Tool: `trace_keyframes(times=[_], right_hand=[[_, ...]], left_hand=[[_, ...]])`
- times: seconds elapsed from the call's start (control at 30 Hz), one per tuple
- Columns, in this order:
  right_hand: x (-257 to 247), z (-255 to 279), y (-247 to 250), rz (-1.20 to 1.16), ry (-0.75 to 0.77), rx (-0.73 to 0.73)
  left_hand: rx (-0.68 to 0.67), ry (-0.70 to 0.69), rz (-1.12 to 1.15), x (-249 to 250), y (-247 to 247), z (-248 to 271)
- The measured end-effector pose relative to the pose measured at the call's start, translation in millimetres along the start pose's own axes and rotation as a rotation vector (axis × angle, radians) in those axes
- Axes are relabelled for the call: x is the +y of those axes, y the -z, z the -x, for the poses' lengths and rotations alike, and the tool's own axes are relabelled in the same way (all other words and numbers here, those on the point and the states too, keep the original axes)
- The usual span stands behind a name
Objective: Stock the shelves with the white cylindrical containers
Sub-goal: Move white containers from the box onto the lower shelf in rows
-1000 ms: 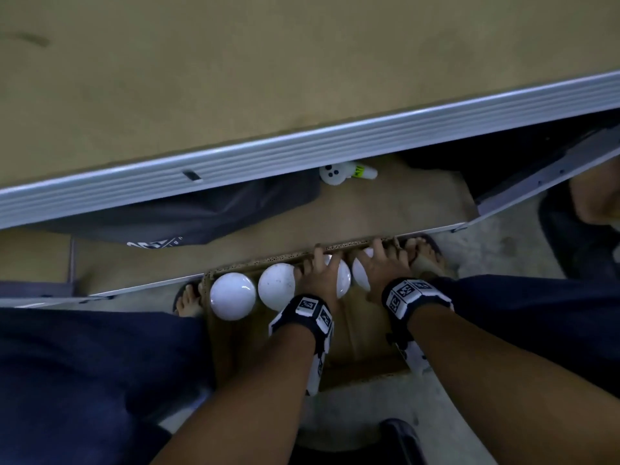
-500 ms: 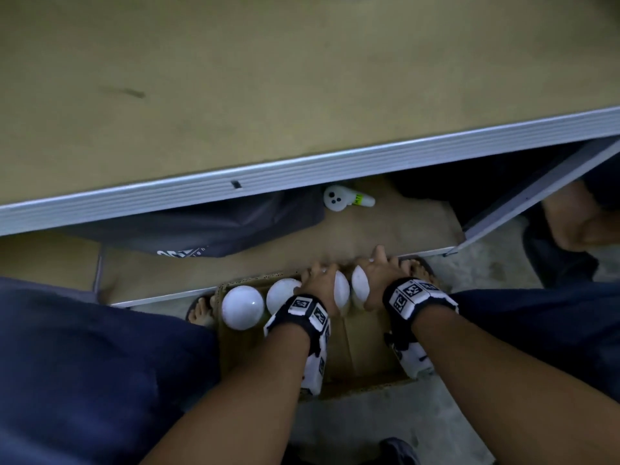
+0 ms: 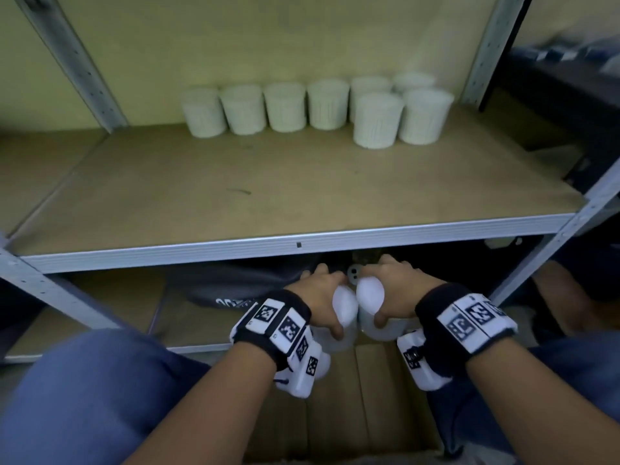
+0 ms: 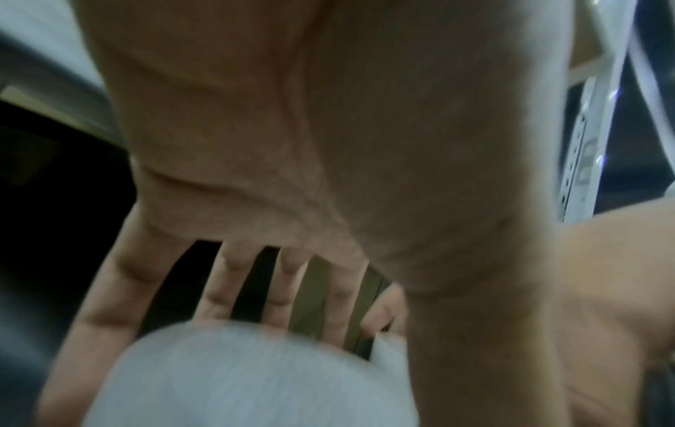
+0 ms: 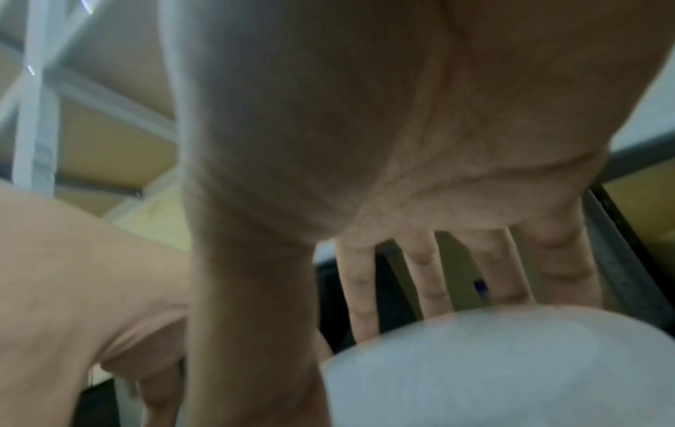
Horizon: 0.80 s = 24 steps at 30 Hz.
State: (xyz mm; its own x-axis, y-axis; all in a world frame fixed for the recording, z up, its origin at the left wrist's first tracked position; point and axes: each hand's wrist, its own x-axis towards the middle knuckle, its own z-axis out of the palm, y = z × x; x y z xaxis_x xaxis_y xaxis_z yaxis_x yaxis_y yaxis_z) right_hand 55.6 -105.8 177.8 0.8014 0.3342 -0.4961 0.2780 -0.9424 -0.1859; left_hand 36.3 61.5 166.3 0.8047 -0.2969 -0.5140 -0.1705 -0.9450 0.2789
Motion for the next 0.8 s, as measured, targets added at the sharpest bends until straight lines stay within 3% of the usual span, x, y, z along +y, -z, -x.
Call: trace_keyframes(times=[0.23,0.43,0.57,0.8], right_hand=[[-18.0,58.4,62.9,-0.077,0.104,0.125],[-25.3,92.7,101.3,-0.205,0.253,0.347],[-26.9,90.0,110.0,-0.323,0.331,0.527],[-36.8,51.4,100.5,-0.453,0.292,0.814]], left_hand=[[0.111,-0.073,0.082,13.8,56.5,70.3],[0.309,-0.102,0.116,15.4,99.4,117.2],[0.465,-0.118,0.166,7.8,119.1,132.8],[0.749,-0.084,0.313,-9.2,120.3,108.0]])
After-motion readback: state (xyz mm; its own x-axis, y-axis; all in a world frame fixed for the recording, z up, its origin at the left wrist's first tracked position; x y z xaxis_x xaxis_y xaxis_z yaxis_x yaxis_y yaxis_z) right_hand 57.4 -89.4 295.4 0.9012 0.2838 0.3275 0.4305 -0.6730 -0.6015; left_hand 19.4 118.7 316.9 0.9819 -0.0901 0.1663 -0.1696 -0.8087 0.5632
